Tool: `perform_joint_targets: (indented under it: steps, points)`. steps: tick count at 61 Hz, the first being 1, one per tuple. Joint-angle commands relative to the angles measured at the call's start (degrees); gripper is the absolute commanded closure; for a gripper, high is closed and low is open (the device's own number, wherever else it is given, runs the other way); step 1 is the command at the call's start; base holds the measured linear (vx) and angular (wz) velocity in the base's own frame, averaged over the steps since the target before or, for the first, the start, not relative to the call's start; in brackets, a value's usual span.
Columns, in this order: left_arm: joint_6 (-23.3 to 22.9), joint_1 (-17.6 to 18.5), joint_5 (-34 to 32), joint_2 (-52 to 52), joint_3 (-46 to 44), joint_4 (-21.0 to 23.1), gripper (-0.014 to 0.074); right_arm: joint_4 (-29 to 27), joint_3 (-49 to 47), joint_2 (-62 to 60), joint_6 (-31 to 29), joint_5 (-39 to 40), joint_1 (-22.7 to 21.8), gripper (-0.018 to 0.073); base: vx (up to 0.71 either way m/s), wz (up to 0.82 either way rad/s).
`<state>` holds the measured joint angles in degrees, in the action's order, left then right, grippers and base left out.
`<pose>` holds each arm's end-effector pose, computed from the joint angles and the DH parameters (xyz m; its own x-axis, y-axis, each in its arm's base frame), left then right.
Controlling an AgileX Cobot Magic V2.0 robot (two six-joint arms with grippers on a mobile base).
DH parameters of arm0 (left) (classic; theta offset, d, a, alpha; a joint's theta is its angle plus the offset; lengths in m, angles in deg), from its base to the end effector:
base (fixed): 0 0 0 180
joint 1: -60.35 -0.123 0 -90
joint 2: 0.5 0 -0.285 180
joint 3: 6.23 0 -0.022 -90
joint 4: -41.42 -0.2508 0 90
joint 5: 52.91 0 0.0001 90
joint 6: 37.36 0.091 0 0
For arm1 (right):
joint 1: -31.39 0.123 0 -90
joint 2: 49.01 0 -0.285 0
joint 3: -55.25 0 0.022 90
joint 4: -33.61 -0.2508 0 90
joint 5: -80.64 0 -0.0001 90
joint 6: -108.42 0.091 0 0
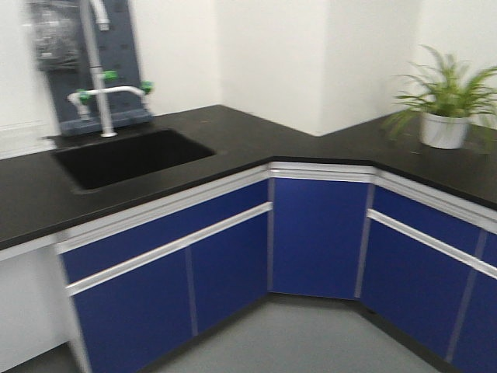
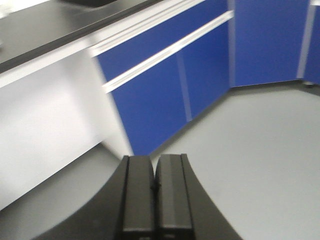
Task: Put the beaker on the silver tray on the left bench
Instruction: 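Drive the base to the bench with the silver tray, holding the beaker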
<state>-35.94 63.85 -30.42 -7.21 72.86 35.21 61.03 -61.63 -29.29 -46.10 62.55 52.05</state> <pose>0.0520 0.0006 0.1682 -0.3061 0.1435 -0.9411 0.0604 0.9895 0.1312 0.0671 0.0113 0.2581 -0.1436 -0.0684 -0.9873 -0.2190 0.9751 -0.0357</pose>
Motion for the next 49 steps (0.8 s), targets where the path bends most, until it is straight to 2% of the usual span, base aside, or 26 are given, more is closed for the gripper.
perform_joint_targets:
  steps: [1, 27, 49]
  points:
    - [-0.1, 0.2, -4.7, 0.4, 1.1, 0.1, 0.0595, 1.3, -1.8, 0.5, -0.3, 4.3, -0.4, 0.0571, -0.12, 0.73]
    - [-0.1, 0.2, -4.7, 0.4, 1.1, 0.1, 0.0595, 1.3, -1.8, 0.5, -0.3, 4.2, -0.4, 0.0571, -0.07, 0.62]
    - [-0.1, 0.2, -4.7, 0.4, 1.1, 0.1, 0.0595, 1.3, -1.8, 0.5, -0.3, 4.2, -0.4, 0.0571, 0.05, 0.55]
